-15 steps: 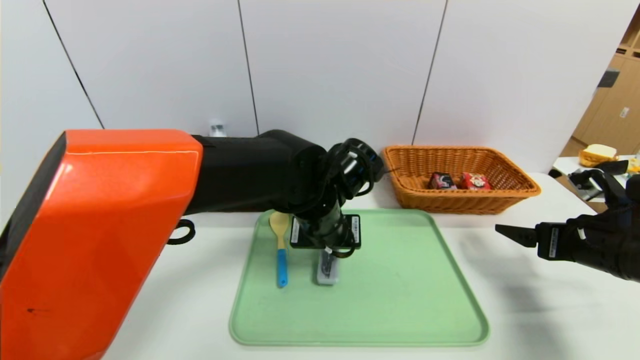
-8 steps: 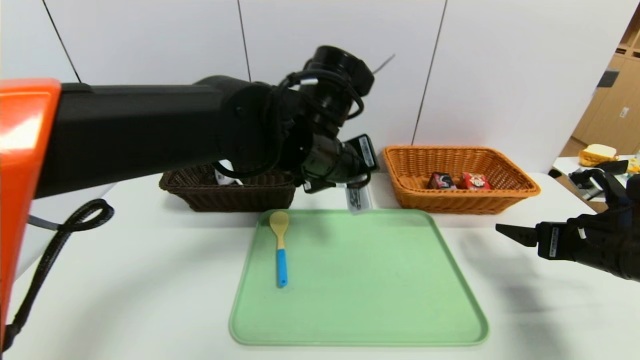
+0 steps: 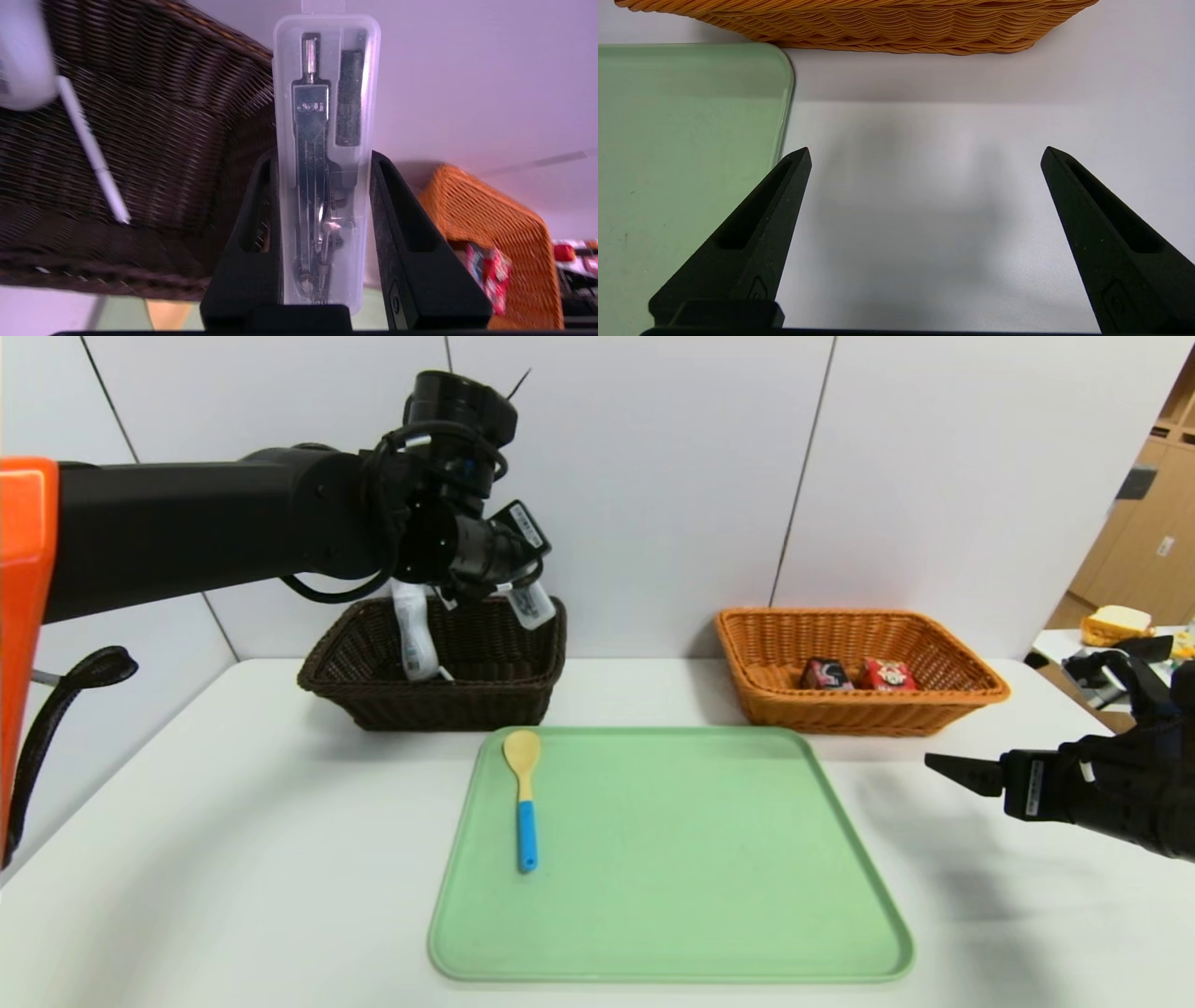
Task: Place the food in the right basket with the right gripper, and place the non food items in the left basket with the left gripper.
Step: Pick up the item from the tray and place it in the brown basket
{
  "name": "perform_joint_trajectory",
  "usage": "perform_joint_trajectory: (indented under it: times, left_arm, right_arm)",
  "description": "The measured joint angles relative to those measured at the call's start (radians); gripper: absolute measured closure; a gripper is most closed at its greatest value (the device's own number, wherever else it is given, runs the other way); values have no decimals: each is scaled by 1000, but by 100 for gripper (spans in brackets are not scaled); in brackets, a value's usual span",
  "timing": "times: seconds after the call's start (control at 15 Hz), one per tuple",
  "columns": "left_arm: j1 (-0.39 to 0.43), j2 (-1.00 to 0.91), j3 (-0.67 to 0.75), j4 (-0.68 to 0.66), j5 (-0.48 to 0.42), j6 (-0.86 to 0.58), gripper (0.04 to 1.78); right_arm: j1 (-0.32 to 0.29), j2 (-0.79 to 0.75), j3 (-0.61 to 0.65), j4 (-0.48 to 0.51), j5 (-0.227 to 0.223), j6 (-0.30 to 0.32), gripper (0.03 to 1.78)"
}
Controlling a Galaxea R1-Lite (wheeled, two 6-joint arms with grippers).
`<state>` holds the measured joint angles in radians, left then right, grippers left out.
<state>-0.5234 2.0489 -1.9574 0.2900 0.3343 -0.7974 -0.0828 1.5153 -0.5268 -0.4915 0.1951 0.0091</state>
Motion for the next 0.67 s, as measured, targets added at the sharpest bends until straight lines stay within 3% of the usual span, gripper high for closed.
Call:
perform_joint_trajectory:
  times: [0.67]
  left_arm:
    - [144, 177, 4, -43, 15, 25, 126]
  right_arm:
    - [-3, -13, -1, 0, 0, 0, 11]
